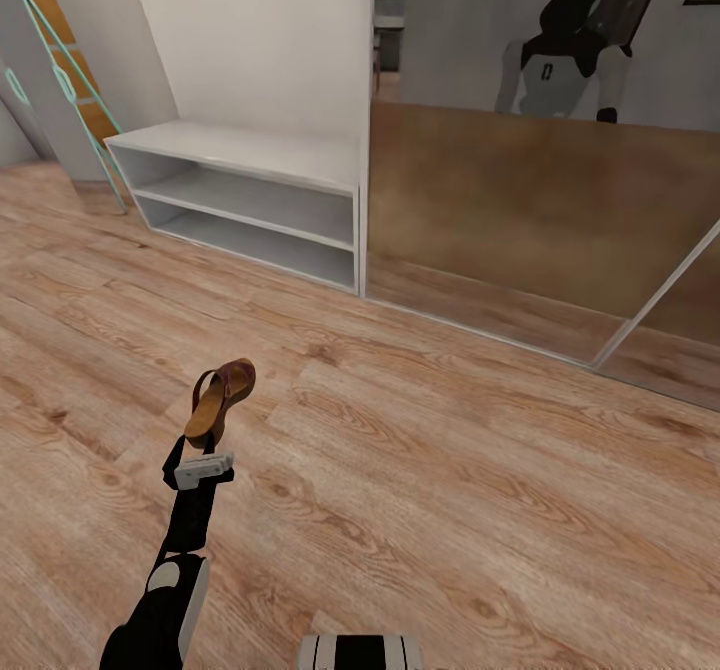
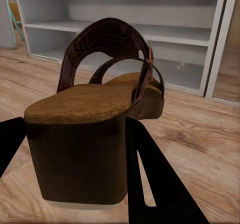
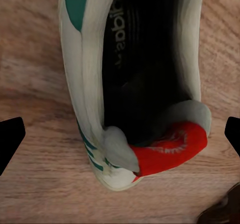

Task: Pick up the two gym shoes and the two sandals from the corridor floor and place them onto the hallstand (shoe rack) in the corridor, making sure they are on the rack and not on the floor. Arrange them so the two gym shoes are next to each other and the two sandals are next to each other.

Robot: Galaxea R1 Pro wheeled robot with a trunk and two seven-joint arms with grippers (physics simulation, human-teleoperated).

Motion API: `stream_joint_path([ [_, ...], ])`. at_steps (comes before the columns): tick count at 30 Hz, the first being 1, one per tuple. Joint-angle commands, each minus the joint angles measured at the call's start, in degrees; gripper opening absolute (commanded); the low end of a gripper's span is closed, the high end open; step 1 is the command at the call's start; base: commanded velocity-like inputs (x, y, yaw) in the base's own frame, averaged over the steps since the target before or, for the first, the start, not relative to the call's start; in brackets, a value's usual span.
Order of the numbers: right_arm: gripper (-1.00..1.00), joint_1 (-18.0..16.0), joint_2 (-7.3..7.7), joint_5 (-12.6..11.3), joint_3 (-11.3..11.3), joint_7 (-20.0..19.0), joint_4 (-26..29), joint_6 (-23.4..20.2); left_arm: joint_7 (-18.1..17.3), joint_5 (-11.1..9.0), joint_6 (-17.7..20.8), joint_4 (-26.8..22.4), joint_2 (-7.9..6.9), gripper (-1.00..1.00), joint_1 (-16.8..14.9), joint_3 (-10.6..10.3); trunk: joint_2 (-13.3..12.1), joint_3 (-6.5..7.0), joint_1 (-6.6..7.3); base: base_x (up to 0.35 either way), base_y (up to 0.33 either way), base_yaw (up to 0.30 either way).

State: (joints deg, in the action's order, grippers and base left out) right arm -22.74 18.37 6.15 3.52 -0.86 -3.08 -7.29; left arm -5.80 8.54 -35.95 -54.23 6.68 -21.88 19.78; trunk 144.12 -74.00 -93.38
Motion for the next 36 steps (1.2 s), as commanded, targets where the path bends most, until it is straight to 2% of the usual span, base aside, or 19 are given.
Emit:
stream_joint_path([
  [1, 1.00, 0.0, 0.00, 0.0, 0.0, 0.0, 0.0, 0.0, 0.0, 0.0, 0.0, 0.0, 0.00, -1.00, 0.0, 0.0, 0.0, -0.23, -0.02, 0.000, 0.000, 0.000],
  [11, 1.00, 0.0, 0.02, 0.0, 0.0, 0.0, 0.0, 0.0, 0.0, 0.0, 0.0, 0.0, 0.00, -1.00, 0.0, 0.0, 0.0, -0.23, -0.02, 0.000, 0.000, 0.000],
  [16, 1.00, 0.0, 0.01, 0.0, 0.0, 0.0, 0.0, 0.0, 0.0, 0.0, 0.0, 0.0, 0.00, -1.00, 0.0, 0.0, 0.1, -1.34, -0.15, 0.000, 0.000, 0.000],
  [36, 1.00, 0.0, 0.09, 0.0, 0.0, 0.0, 0.0, 0.1, 0.0, 0.0, 0.0, 0.0, 0.00, -1.00, 0.0, 0.0, 0.1, -1.34, -0.15, 0.000, 0.000, 0.000],
])
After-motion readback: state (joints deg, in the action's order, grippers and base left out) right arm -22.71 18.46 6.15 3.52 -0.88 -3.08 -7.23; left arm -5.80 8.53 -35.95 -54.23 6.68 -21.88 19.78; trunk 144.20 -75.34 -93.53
